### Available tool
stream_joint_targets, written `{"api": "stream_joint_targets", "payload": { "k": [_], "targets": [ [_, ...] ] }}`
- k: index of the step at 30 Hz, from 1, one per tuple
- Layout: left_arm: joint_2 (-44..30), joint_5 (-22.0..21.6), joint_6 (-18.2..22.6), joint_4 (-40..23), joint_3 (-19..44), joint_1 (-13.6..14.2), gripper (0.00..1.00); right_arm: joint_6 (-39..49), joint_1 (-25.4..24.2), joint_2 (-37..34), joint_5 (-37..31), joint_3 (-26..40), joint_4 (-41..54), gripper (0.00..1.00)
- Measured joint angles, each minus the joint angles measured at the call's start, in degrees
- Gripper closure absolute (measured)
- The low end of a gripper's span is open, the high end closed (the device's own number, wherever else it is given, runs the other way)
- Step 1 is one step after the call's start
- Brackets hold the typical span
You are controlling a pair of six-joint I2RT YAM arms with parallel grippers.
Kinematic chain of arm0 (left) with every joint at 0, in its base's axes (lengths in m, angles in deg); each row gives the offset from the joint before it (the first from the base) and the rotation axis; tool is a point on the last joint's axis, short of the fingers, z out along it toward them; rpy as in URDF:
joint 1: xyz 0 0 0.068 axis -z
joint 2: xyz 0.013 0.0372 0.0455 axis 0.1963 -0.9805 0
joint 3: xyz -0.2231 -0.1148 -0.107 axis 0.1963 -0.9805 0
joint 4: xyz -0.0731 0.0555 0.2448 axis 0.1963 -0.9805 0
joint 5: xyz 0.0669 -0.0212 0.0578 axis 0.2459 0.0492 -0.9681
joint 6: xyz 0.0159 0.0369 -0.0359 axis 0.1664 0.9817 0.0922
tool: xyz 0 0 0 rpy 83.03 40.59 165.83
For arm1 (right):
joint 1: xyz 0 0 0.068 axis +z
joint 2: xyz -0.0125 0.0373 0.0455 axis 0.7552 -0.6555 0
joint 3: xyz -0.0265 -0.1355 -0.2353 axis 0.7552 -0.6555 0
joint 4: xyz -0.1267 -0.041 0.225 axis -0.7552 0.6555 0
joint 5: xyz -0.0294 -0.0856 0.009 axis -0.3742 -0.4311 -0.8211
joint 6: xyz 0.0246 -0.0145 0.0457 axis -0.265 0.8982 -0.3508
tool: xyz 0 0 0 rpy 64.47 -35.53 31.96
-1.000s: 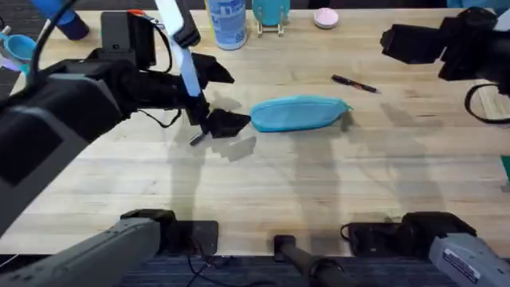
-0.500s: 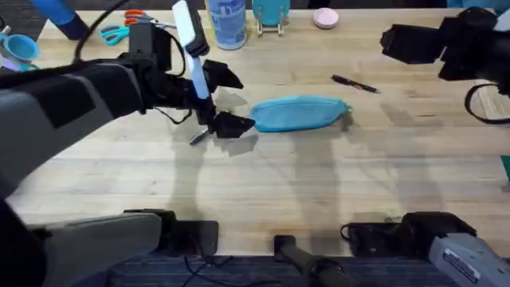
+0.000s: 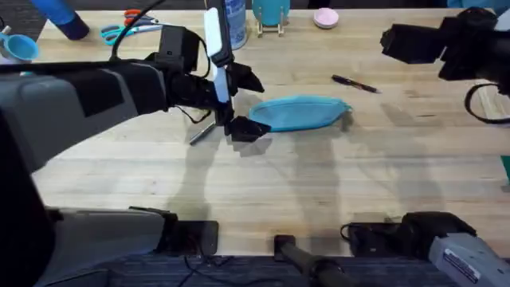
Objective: Unzip the bag, pick up the pens from the table one at a time and place them inside, then zip the bag closed.
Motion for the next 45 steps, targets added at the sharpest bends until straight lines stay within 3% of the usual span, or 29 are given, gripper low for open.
{"api": "stream_joint_targets", "payload": {
  "k": [3, 6, 19, 36, 45],
  "targets": [
    [-0.47, -0.15, -0.01, 0.02, 0.00, 0.07, 0.005, 0.00, 0.00, 0.00, -0.02, 0.00, 0.01, 0.004],
    [-0.52, -0.46, 0.01, 0.05, 0.00, 0.05, 0.105, 0.00, 0.00, 0.00, -0.02, 0.00, 0.00, 0.004],
    [-0.52, -0.77, 0.33, 0.30, 0.00, 0.07, 0.932, 0.00, 0.00, 0.00, -0.02, 0.00, -0.02, 0.004],
    [-0.52, -1.09, 0.42, 0.35, 0.00, 0.22, 0.957, 0.64, 0.00, 0.00, 0.01, 0.00, 0.36, 0.005],
    [-0.52, -1.09, 0.42, 0.35, 0.00, 0.22, 0.957, 10.99, -1.55, -0.29, 3.41, 0.00, 4.02, 0.005]
  ]
}}
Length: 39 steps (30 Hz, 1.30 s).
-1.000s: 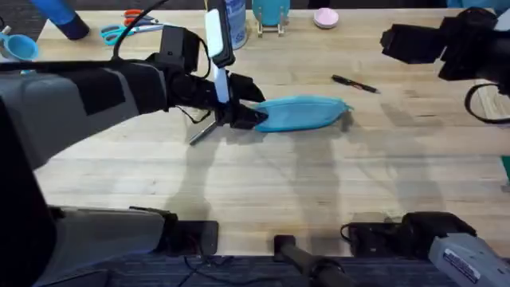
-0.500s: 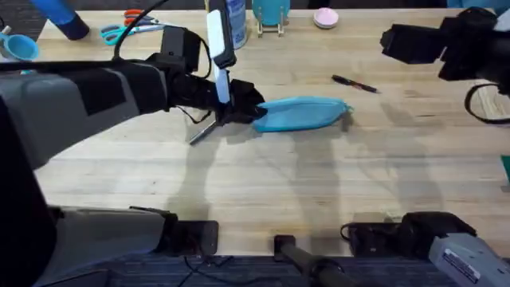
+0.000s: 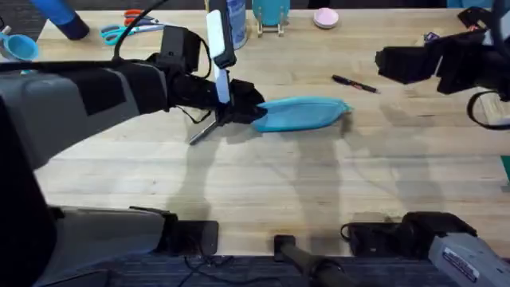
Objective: Unzip the bag, pick up the pens from the table one at a time and place them inside, then zip the bag closed.
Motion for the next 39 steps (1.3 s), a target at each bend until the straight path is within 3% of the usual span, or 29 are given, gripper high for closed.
{"api": "stream_joint_targets", "payload": {
  "k": [8, 26, 39],
  "targets": [
    [0.00, 0.00, 0.00, 0.00, 0.00, 0.00, 0.958, 12.04, -2.95, -0.29, 5.84, 0.00, 0.14, 0.005],
    [0.00, 0.00, 0.00, 0.00, 0.00, 0.00, 0.958, 24.10, -3.01, -3.22, -2.30, 0.02, 1.41, 0.004],
    [0.00, 0.00, 0.00, 0.00, 0.00, 0.00, 0.958, 40.30, -3.59, -10.34, 2.83, 0.02, 3.55, 0.005]
  ]
}}
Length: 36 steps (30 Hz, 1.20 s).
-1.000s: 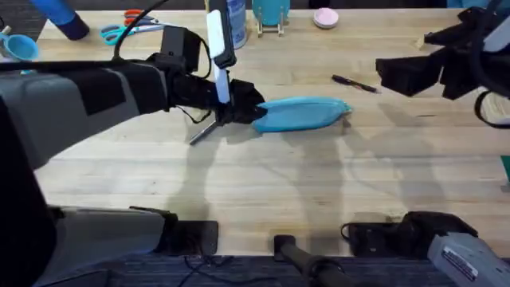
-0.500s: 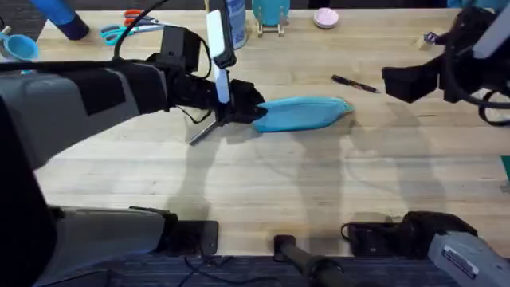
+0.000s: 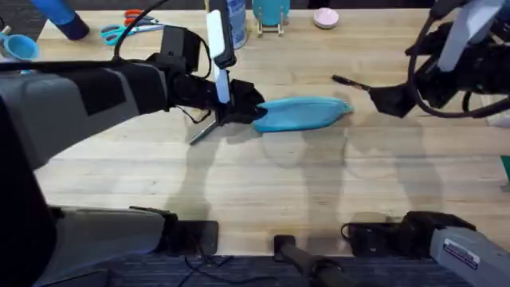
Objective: Unzip the bag, pick up the pens from the table one at a time and place them inside, then zip the bag closed.
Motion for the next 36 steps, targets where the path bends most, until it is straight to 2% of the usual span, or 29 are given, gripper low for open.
{"api": "stream_joint_targets", "payload": {
  "k": [4, 12, 18, 25, 36],
  "targets": [
    [0.00, 0.00, 0.00, 0.00, 0.00, 0.00, 0.958, 3.42, -2.87, -0.03, 4.21, 0.00, 4.33, 0.005],
    [0.00, 0.00, 0.00, 0.00, 0.00, 0.00, 0.958, 10.23, -11.68, -0.03, 16.01, 0.00, 10.16, 0.005],
    [0.00, 0.00, 0.00, 0.00, 0.00, 0.00, 0.958, 15.42, -14.83, -0.07, 20.72, 0.00, 15.33, 0.006],
    [0.00, 0.00, 0.00, 0.00, 0.00, 0.00, 0.958, 18.08, -15.16, -0.07, 21.39, 0.02, 15.96, 0.006],
    [0.00, -0.02, 0.00, 0.02, 0.00, 0.00, 0.958, 18.67, -15.16, -0.08, 16.55, 0.04, 16.18, 0.005]
  ]
}}
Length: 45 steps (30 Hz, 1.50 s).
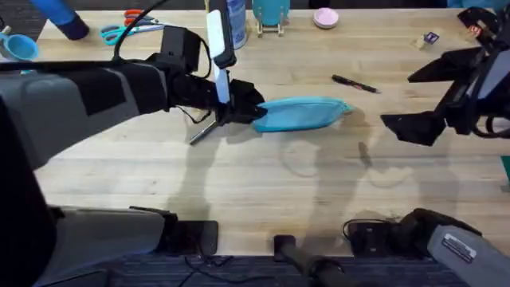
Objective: Unzip the bag, pick up the pens from the table one at a time and place them inside, then zip the bag closed.
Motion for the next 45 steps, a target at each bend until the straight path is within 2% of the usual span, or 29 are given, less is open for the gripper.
{"api": "stream_joint_targets", "payload": {
  "k": [24, 45],
  "targets": [
    [0.00, 0.02, 0.00, -0.02, 0.00, 0.00, 0.958, 0.02, 0.00, -0.34, -0.58, 0.06, 0.67, 0.004],
    [0.00, 0.01, 0.00, -0.02, 0.00, 0.00, 0.958, 0.24, 0.00, -13.54, -0.58, 0.13, -2.89, 0.004]
  ]
}}
